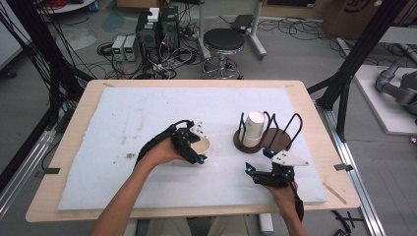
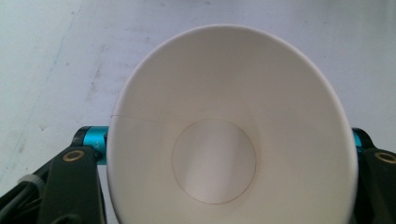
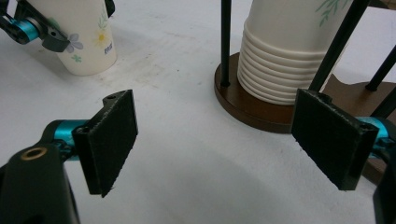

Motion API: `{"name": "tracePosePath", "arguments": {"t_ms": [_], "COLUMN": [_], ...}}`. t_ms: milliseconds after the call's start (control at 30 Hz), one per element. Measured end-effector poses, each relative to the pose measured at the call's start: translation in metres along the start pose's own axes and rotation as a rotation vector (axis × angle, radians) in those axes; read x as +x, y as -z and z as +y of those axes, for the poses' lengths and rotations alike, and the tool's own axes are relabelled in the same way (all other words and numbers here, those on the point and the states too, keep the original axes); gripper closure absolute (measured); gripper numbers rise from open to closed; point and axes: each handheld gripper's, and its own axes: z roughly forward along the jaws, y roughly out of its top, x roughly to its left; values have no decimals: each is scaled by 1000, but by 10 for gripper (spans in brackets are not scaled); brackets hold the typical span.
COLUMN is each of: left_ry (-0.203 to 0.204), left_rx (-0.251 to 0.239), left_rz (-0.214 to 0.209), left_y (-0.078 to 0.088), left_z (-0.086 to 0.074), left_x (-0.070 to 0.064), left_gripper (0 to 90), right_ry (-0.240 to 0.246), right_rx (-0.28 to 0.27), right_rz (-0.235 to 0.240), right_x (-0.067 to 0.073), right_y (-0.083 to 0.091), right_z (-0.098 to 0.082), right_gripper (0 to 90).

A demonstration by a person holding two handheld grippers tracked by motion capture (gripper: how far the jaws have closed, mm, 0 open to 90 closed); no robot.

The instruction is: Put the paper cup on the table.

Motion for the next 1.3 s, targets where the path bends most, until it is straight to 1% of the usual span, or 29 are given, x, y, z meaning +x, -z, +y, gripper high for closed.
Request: {"name": "tracePosePath", "arguments": {"t_ms": [100,200,267,300,367,433,567,633,867,933,967,1067,1200,1300], "left_ry": [15,29,38,36,48,50,56,56,69,67,67,73,73,94], "left_rx": [-13,-24,-22,-11,-6,-7,-5,-3,-9,-9,-12,-16,-13,-30], "left_rz": [-3,-3,-5,1,-3,-6,9,18,18,20,18,-9,-8,-1], "left_y": [0,0,-1,-2,-4,-4,-5,-5,-2,0,1,2,3,8], "left_z": [-4,-6,-7,-7,-8,-8,-8,-9,-12,-12,-12,-14,-19,-26], "left_x": [1,2,2,3,3,3,2,1,1,1,1,0,-1,0], "left_gripper": [287,266,247,241,198,167,67,66,66,66,66,66,67,67], "right_ry": [-8,-2,1,1,2,1,0,-1,-4,-5,-5,-3,-1,-3], "right_rx": [0,2,1,1,-1,1,2,3,-2,-2,-2,-4,-8,-9], "right_rz": [0,-2,-1,-1,-2,-1,-1,0,3,4,4,4,3,6], "right_x": [0,0,0,0,0,0,0,0,0,0,0,0,0,0], "right_y": [0,0,0,0,0,0,0,0,0,0,0,0,1,1], "right_z": [0,0,0,0,0,0,0,0,0,0,0,0,0,0], "right_gripper": [154,154,154,154,154,154,154,154,154,154,154,154,154,154]}}
